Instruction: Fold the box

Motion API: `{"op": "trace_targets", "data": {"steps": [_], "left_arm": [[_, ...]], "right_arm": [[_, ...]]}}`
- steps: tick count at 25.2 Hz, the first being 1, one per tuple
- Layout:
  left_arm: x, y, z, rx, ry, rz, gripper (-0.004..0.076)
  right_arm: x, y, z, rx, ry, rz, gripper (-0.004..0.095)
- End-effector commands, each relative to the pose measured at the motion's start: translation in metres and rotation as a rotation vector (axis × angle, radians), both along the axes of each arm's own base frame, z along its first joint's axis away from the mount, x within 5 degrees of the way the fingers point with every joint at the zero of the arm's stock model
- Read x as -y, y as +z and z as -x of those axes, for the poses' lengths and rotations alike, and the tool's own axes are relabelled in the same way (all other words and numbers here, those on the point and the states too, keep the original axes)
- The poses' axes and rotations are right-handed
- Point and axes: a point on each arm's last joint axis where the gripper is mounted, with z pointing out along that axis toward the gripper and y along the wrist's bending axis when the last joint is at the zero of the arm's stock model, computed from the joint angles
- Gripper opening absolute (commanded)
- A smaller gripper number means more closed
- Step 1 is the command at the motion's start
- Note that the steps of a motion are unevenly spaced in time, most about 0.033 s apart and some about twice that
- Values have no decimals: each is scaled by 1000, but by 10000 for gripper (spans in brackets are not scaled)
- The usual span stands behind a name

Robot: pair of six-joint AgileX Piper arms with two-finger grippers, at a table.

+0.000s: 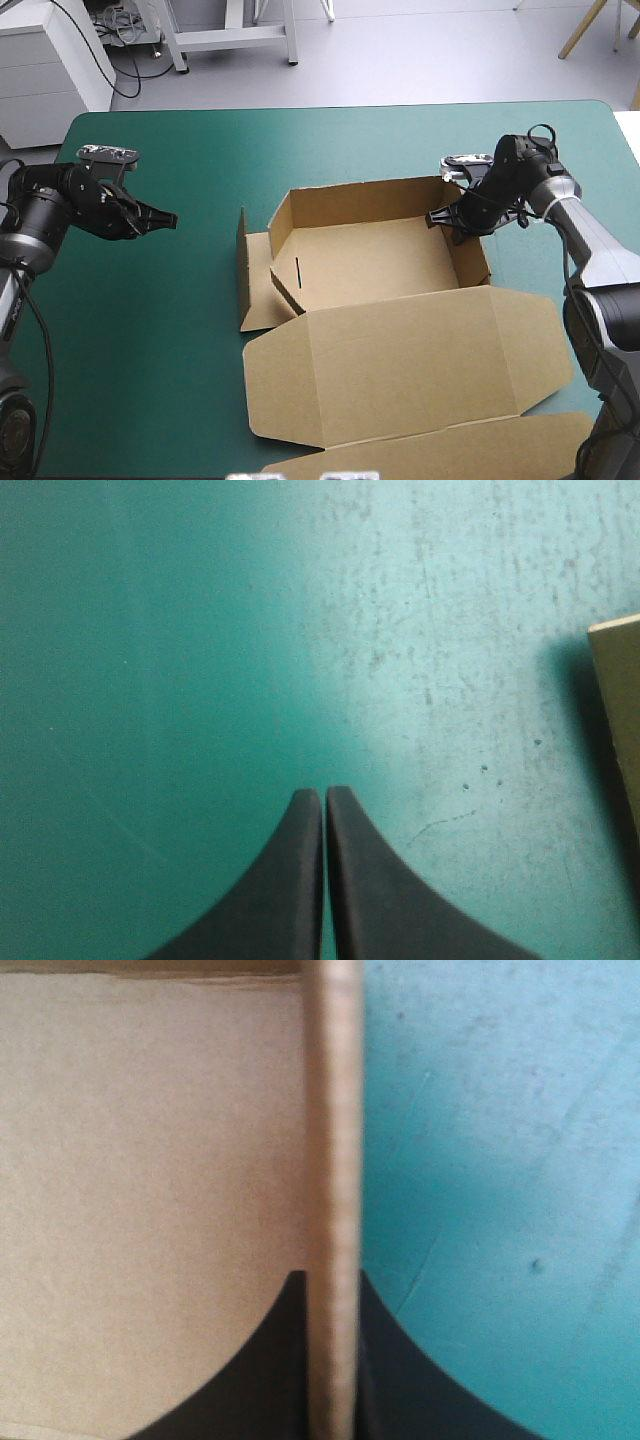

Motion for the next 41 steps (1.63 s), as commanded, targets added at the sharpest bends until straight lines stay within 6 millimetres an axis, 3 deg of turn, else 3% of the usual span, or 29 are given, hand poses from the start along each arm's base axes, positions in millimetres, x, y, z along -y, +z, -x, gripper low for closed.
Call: {"op": "trace_targets", "data": {"steps": [1, 5, 10, 13, 18, 20, 24, 27, 29, 36, 38, 41], "left_arm": [[0, 22, 4, 95, 7, 7, -3], [-1, 22, 4, 95, 7, -5, -3], [0, 22, 4, 97, 5, -2, 38], [0, 22, 3, 102, 5, 0, 155], [3, 24, 1, 133, -5, 37, 496], [8, 25, 0, 147, 1, 100, 573], [22, 29, -2, 152, 48, 319, 568], [45, 31, -4, 115, -50, 593, 508], [54, 34, -3, 105, -124, 684, 470], [59, 35, 4, 48, -199, 726, 407], [60, 35, 5, 41, -204, 730, 407], [60, 35, 6, 33, -216, 728, 406]], "right_arm": [[-1, 30, 7, 82, 22, -29, -19], [2, 44, 9, 108, 17, -95, -19], [20, 69, 16, 143, 5, -176, -19], [31, 82, 21, 181, -23, -175, -19], [40, 98, 29, 228, -46, -207, -19], [39, 102, 31, 238, -48, -246, -19], [32, 105, 31, 244, -46, -319, -19], [30, 106, 30, 247, -51, -348, -19], [31, 102, 29, 246, -71, -350, -19], [26, 57, 27, 216, -181, -368, -19], [15, 47, 27, 223, -192, -380, -19], [-18, 41, 26, 277, -176, -404, -19]]}}
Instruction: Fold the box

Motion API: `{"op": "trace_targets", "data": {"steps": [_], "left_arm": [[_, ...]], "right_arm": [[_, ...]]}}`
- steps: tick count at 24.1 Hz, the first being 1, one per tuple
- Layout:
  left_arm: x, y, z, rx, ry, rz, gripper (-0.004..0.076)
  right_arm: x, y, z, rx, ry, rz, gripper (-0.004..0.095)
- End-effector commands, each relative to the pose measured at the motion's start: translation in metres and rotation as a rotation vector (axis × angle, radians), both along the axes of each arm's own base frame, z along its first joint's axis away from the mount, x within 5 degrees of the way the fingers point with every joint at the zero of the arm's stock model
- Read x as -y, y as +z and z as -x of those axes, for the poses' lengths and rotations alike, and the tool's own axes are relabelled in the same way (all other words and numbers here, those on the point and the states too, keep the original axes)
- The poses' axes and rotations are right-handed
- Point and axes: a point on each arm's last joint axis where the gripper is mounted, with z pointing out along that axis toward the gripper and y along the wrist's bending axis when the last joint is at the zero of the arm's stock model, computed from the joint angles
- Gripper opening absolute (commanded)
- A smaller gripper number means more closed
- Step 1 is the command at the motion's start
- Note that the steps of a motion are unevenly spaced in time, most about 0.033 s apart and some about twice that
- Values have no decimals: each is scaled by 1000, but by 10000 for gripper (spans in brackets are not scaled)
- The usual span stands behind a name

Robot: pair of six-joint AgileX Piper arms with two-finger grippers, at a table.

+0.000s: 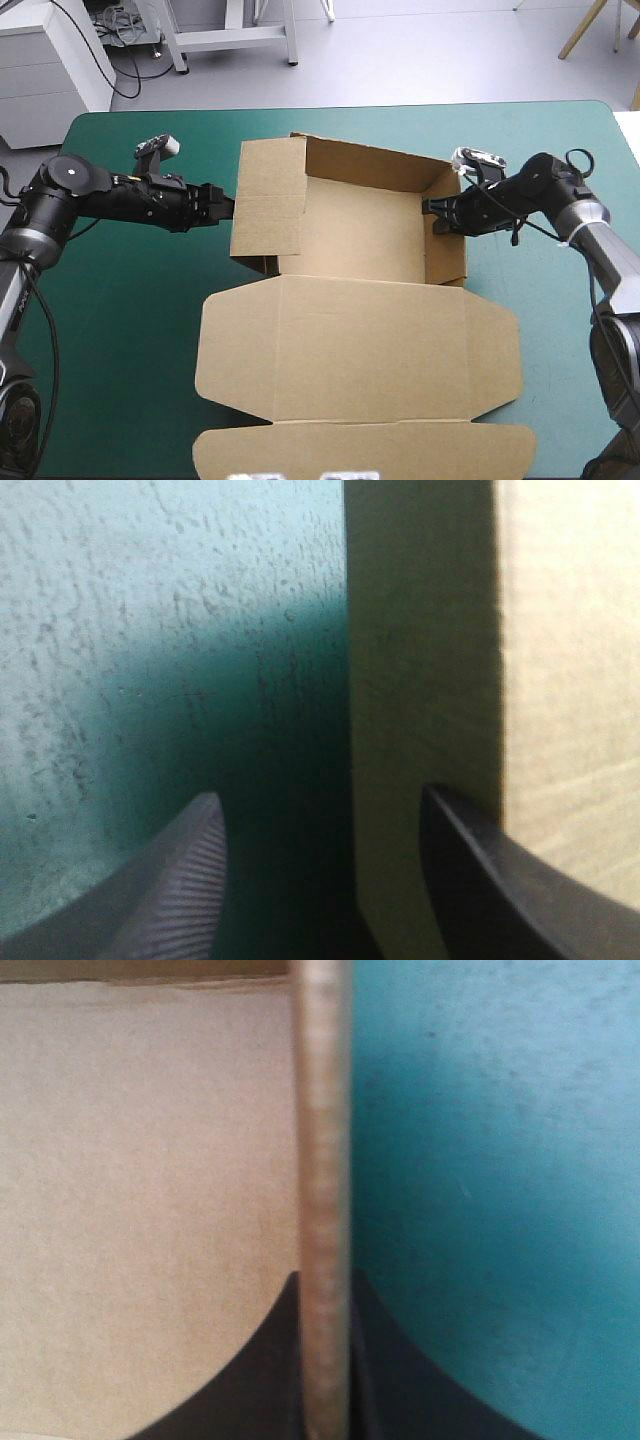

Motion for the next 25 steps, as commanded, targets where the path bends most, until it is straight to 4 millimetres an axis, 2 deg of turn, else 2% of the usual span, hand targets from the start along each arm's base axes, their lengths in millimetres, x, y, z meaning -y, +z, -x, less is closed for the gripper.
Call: {"op": "trace_targets", "data": {"steps": [1, 5, 10, 18, 25], "left_arm": [[4, 24, 8, 63, -13, 61, 406], [5, 23, 11, 51, -47, 60, 406], [7, 25, 12, 45, -69, 85, 405], [13, 29, 18, 40, -152, 148, 405], [12, 27, 20, 44, -182, 115, 404]], "right_arm": [[-28, 33, 2, 154, -29, -89, -19], [-51, 36, 0, 224, -30, -100, -19], [-64, 39, 1, 261, -38, -106, -17], [-69, 37, 4, 246, -8, -97, -17], [-66, 35, 4, 225, -33, -69, -18]]}}
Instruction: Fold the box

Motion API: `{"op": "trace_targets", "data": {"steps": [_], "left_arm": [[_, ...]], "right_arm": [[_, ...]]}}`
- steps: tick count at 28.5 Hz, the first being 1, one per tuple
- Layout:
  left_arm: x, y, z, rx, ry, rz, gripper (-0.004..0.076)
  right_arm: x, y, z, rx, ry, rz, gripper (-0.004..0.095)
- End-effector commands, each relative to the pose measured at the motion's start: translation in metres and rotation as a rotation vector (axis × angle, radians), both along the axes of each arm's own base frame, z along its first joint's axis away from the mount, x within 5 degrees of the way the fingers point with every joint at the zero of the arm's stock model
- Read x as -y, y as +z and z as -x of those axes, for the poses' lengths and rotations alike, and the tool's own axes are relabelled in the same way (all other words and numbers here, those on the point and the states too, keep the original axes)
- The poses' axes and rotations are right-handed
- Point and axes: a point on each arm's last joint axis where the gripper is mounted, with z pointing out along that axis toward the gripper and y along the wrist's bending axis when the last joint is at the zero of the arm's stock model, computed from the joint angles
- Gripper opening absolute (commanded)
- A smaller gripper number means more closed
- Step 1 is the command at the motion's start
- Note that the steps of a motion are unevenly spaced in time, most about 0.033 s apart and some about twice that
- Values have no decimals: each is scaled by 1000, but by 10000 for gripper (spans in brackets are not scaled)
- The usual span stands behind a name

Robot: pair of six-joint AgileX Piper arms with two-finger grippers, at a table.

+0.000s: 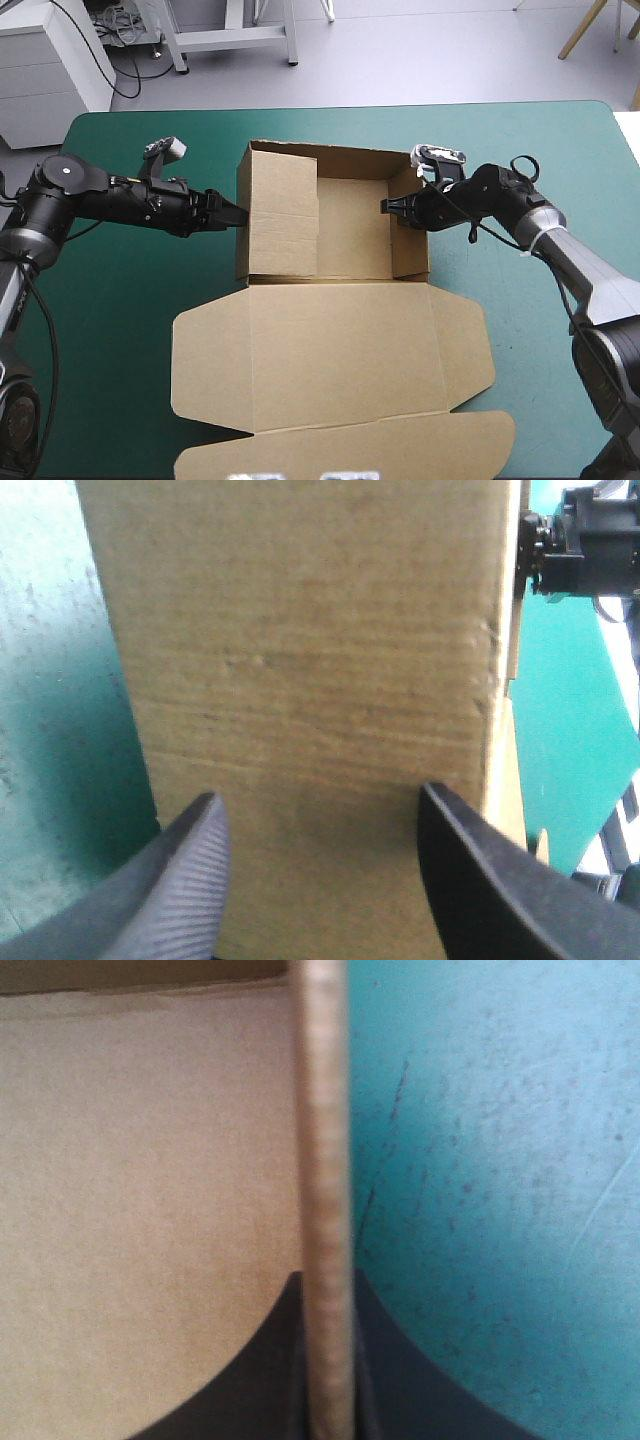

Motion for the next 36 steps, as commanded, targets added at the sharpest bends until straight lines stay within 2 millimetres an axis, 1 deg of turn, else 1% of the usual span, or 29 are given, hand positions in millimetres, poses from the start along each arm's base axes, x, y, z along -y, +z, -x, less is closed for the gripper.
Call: {"op": "trace_targets", "data": {"steps": [1, 11, 14, 21, 24, 26, 29, 32, 36], "left_arm": [[7, 22, 13, 32, -60, 51, 404], [6, 20, 14, 22, -74, 33, 401], [6, 20, 14, 22, -74, 33, 401], [6, 21, 14, 23, -72, 33, 401], [6, 20, 14, 22, -72, 25, 401], [6, 18, 15, 18, -79, -4, 401], [10, 11, 17, -7, -97, -97, 401], [15, 5, 19, -31, -86, -198, 401], [21, -1, 15, -22, -9, -327, 401]], "right_arm": [[-2, 32, 5, 73, -38, -85, -17], [4, 28, 4, 78, -44, 3, -17], [3, 28, 4, 71, -52, -14, -18], [-7, 32, 6, 68, -24, -108, -18], [-17, 33, 9, 73, 2, -106, -17], [-25, 33, 12, 84, 27, -95, -17], [-33, 33, 14, 93, 40, -92, -17], [-32, 32, 15, 85, 25, -80, -17], [-30, 29, 16, 62, 22, -48, -17]]}}
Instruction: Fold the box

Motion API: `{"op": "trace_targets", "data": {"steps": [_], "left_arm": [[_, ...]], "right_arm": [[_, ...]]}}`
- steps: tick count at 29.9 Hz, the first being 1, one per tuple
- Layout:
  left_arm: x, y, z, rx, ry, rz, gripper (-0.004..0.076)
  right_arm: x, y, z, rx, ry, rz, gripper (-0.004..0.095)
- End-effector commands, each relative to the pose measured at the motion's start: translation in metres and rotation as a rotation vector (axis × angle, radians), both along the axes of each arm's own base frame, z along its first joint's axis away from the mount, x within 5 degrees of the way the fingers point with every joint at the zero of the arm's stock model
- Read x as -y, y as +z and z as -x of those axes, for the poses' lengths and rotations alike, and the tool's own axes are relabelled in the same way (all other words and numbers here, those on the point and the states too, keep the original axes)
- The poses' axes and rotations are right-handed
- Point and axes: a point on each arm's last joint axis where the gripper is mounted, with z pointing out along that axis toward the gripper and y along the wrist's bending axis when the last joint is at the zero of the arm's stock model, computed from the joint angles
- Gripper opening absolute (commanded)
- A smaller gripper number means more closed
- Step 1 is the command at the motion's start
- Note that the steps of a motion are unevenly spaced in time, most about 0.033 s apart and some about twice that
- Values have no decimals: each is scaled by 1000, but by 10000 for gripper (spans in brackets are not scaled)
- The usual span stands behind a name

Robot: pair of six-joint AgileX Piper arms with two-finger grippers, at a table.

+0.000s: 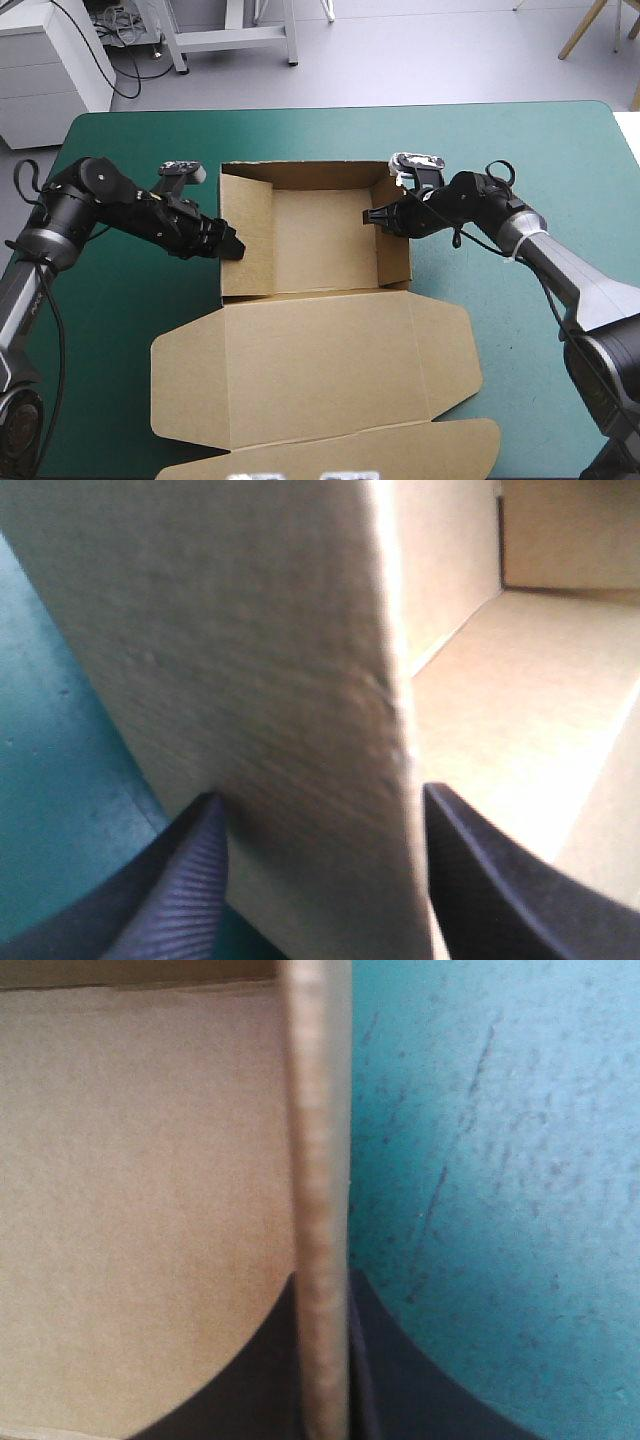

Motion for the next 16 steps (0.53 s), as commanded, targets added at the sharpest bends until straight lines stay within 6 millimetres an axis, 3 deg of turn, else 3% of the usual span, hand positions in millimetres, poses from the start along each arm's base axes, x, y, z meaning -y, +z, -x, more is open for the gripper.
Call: {"op": "trace_targets", "data": {"steps": [1, 7, 16], "left_arm": [[8, 16, 4, 79, 60, -61, 401], [23, 13, 0, 158, 115, -177, 386], [38, 13, -2, 293, 178, -371, 204]], "right_arm": [[-2, 31, 6, 54, -34, -76, -17], [-3, 30, 7, 41, -31, -77, -17], [-2, 29, 8, 27, -29, -73, -17]]}}
